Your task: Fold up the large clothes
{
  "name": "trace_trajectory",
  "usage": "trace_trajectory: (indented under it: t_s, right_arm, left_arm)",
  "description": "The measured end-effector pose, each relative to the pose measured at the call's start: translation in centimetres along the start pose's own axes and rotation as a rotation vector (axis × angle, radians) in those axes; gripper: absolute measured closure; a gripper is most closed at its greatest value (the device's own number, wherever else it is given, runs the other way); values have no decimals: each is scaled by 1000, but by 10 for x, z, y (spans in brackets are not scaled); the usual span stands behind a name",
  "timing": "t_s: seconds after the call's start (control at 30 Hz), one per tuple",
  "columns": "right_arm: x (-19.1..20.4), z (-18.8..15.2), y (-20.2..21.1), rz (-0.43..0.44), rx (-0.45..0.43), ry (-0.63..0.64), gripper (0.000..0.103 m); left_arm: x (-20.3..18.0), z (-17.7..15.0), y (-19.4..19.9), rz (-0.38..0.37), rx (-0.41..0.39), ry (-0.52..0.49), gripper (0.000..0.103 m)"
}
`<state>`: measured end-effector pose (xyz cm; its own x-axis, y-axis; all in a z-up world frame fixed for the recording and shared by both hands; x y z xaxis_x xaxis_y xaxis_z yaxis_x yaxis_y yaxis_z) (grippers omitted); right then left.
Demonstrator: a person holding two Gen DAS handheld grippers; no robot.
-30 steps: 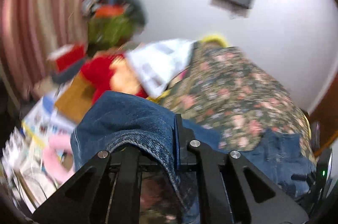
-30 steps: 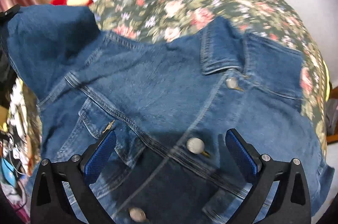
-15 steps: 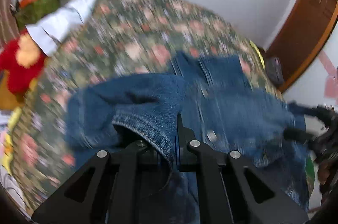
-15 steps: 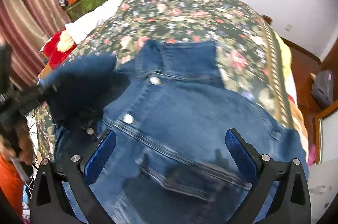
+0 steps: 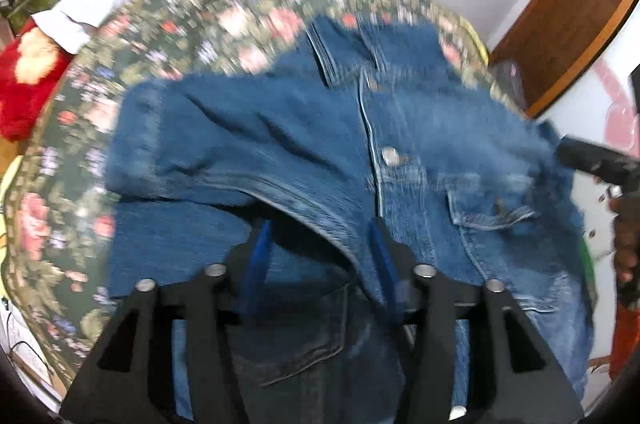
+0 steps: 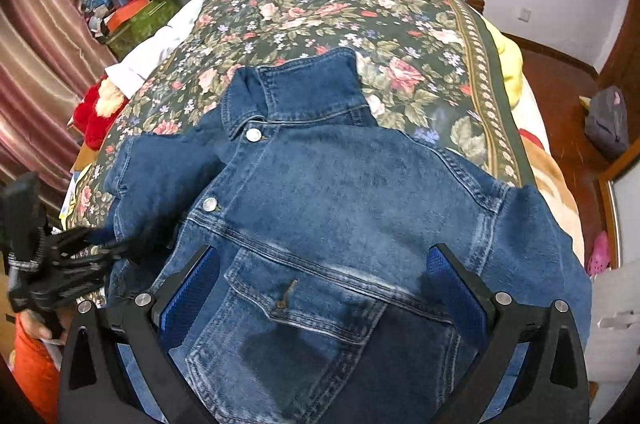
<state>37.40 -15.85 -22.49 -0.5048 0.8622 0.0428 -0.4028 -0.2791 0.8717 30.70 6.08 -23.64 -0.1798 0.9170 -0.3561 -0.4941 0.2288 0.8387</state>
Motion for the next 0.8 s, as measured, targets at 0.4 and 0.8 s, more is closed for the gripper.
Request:
trace_trajectory:
  t_s: [0.4,0.8]
  right_arm:
    - [39,18,0,-26,-32,120,0]
    - [25,8,4,-79,-39,148,0]
  left_arm:
    - [125,52,1,-72,-28,495,32]
    - [125,77,-49,95,-61,455,81]
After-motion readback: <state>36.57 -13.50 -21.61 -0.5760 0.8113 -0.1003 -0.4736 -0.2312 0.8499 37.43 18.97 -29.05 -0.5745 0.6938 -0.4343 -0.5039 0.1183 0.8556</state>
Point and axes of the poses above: each gripper's, at about its wrist camera, not at the fingertips, and y roughly against the way its jaws point, x to its left, z to its top, the point moved 6 cm from there along -y, roughly the way its jaws point, and after that the axes turned 14 degrees about y, right-handed, at the moved point
